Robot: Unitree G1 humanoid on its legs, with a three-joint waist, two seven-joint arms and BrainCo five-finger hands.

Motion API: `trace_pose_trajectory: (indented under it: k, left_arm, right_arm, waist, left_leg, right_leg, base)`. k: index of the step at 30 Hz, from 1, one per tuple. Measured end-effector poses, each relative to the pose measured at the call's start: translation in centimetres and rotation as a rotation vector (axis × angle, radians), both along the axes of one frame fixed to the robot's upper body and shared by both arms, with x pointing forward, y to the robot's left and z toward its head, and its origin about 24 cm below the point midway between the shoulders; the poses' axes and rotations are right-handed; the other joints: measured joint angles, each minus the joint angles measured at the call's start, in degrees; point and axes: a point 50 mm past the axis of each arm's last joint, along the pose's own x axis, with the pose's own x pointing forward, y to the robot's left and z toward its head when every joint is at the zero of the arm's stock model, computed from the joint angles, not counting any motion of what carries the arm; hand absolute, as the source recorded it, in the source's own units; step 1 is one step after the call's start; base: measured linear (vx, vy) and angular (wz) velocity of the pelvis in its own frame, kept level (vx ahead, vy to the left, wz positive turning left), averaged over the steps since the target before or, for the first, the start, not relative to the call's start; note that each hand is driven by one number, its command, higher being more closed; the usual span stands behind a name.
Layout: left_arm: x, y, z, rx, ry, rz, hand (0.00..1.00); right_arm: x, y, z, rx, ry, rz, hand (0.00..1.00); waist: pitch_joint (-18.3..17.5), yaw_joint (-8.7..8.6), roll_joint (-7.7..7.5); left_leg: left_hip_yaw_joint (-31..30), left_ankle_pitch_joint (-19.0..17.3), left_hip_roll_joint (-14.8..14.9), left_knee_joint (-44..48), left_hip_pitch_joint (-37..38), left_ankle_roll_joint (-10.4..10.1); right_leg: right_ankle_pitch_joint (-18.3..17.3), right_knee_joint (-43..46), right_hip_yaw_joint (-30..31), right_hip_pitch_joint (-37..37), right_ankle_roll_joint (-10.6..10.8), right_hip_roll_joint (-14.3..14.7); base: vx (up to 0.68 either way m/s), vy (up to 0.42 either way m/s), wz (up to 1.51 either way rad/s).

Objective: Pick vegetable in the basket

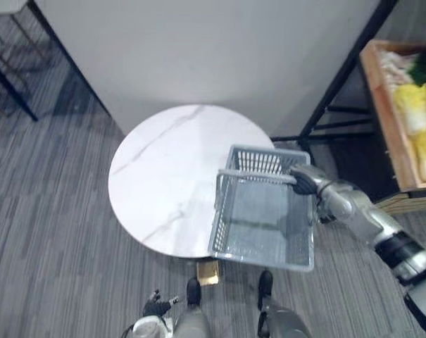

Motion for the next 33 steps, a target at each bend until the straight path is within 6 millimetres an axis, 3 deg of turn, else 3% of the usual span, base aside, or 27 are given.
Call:
trace_pose_trajectory:
  k: [8, 14, 17, 19, 21, 23, 24, 25, 26, 27, 29, 33]
  left_arm:
    - [-2.8, 0.1, -0.8, -0.005, 0.093, -0.031, 0.0]
    - [-5.4, -0.1, -1.4, -0.017, 0.166, -0.002, 0.0]
    - [-5.3, -0.1, -1.3, -0.017, 0.159, 0.004, 0.0]
    - [-5.3, -0.3, -1.3, -0.022, 0.155, 0.003, 0.0]
    - [-5.1, -0.2, -1.3, -0.018, 0.153, -0.002, 0.0]
    - [-4.8, 0.1, -1.1, -0.001, 0.145, -0.015, 0.0]
    - [-4.5, 0.5, -1.0, 0.02, 0.14, -0.036, 0.0]
    - [-4.5, 0.8, -0.9, 0.036, 0.147, -0.053, 0.0]
    - [-4.5, 0.8, -0.9, 0.04, 0.152, -0.058, 0.0]
    - [-4.5, 0.3, -1.1, 0.035, 0.166, -0.072, 0.0]
    - [-5.0, 0.5, -1.2, 0.043, 0.187, -0.084, 0.0]
    - [-5.8, 1.0, -1.3, 0.054, 0.236, -0.109, 0.0]
  right_arm:
    - [-4.5, -2.7, -4.9, -0.047, 0.274, 0.032, 1.0]
    - [-5.9, -3.2, -6.3, -0.084, 0.308, 0.038, 1.0]
    - [-6.8, -3.8, -7.2, -0.093, 0.322, 0.021, 1.0]
    - [-8.0, -4.9, -8.0, -0.077, 0.341, -0.033, 1.0]
    - [-8.3, -5.5, -7.6, -0.069, 0.308, -0.061, 1.0]
    - [-7.7, -5.6, -6.3, -0.072, 0.224, -0.074, 1.0]
    - [-7.4, -5.7, -5.6, -0.077, 0.178, -0.08, 1.0]
    - [-7.4, -5.6, -5.6, -0.079, 0.168, -0.09, 1.0]
    - [-7.3, -5.5, -5.8, -0.079, 0.169, -0.094, 1.0]
    - [-7.0, -5.0, -5.6, -0.083, 0.153, -0.082, 1.0]
    - [-7.0, -5.1, -6.0, -0.086, 0.16, -0.086, 1.0]
    - [-5.9, -3.8, -5.2, -0.08, 0.105, -0.061, 1.0]
  waist:
    - [-4.2, -0.21, 0.44]
    - [-5.5, -0.02, 0.41]
    - [-5.6, -0.17, 0.75]
    - [-5.5, -0.37, 1.9]
    - [-5.3, -0.79, 1.68]
    - [-5.1, -1.67, 1.19]
    - [-4.9, -1.83, 0.77]
    - [-4.5, -2.27, 0.47]
    - [-4.5, -2.26, 1.45]
    - [-3.3, -1.77, 2.97]
    - [-2.5, -1.66, 3.36]
    - [-3.0, -1.19, 2.56]
  left_leg:
    - [1.2, -0.6, 0.3, 0.0, 1.1, 0.2]
    - [3.8, -2.0, 0.3, 1.0, 2.7, 0.2]
    - [3.9, -8.8, 2.0, 13.2, -1.1, 0.3]
    - [3.9, -13.2, 3.6, 20.7, -2.2, 0.2]
    - [4.8, -15.5, 3.9, 25.3, -4.3, 0.7]
    - [7.5, -18.1, 4.1, 30.7, -8.4, 2.1]
    - [10.0, -19.7, 4.0, 33.9, -10.7, 3.7]
    - [12.9, -19.9, 3.6, 33.7, -10.8, 5.4]
    - [15.1, -19.2, 4.2, 32.1, -10.1, 6.8]
    - [18.6, -18.4, 6.0, 30.4, -8.7, 7.8]
    - [23.0, -16.6, 6.2, 26.3, -5.4, 8.8]
    - [32.5, -13.8, 6.2, 20.6, -2.3, 9.7]
  right_leg:
    - [-0.1, 0.0, 1.1, 0.4, -0.1, 0.0]
    - [-0.1, 0.0, 3.4, 1.1, 0.1, 0.1]
    - [-1.2, 1.8, 4.3, 1.5, 0.3, 0.4]
    - [-3.9, 6.6, 4.7, 1.5, 0.8, 1.1]
    - [-4.3, 9.4, 6.5, -0.6, 1.1, 1.0]
    - [-3.5, 10.3, 9.7, -4.8, 2.7, 0.7]
    - [-3.0, 9.2, 11.9, -7.2, 3.7, 0.1]
    - [-4.6, 6.0, 10.3, -7.0, 3.7, -1.5]
    - [-7.4, 5.3, 8.1, -6.8, 2.8, -2.4]
    - [-6.9, 14.1, 1.4, -9.4, -2.6, -2.9]
    - [-9.3, 28.3, -5.8, -9.2, -6.0, -5.4]
    - [-10.1, 36.2, -11.9, -1.3, -7.1, -9.9]
  base:
    - [0.0, 0.001, -0.07]
    - [0.01, 0.004, -0.21]
    - [0.0, 0.012, -0.16]
    - [-0.01, 0.067, -0.12]
    - [-0.07, 0.158, -0.38]
    - [-0.13, 0.197, -0.75]
    - [-0.22, 0.249, -0.97]
    - [-0.25, 0.276, -1.06]
    - [-0.22, 0.213, -1.18]
    - [-0.14, 0.166, -1.1]
    - [-0.13, 0.263, -1.16]
    - [-0.12, 0.142, -1.23]
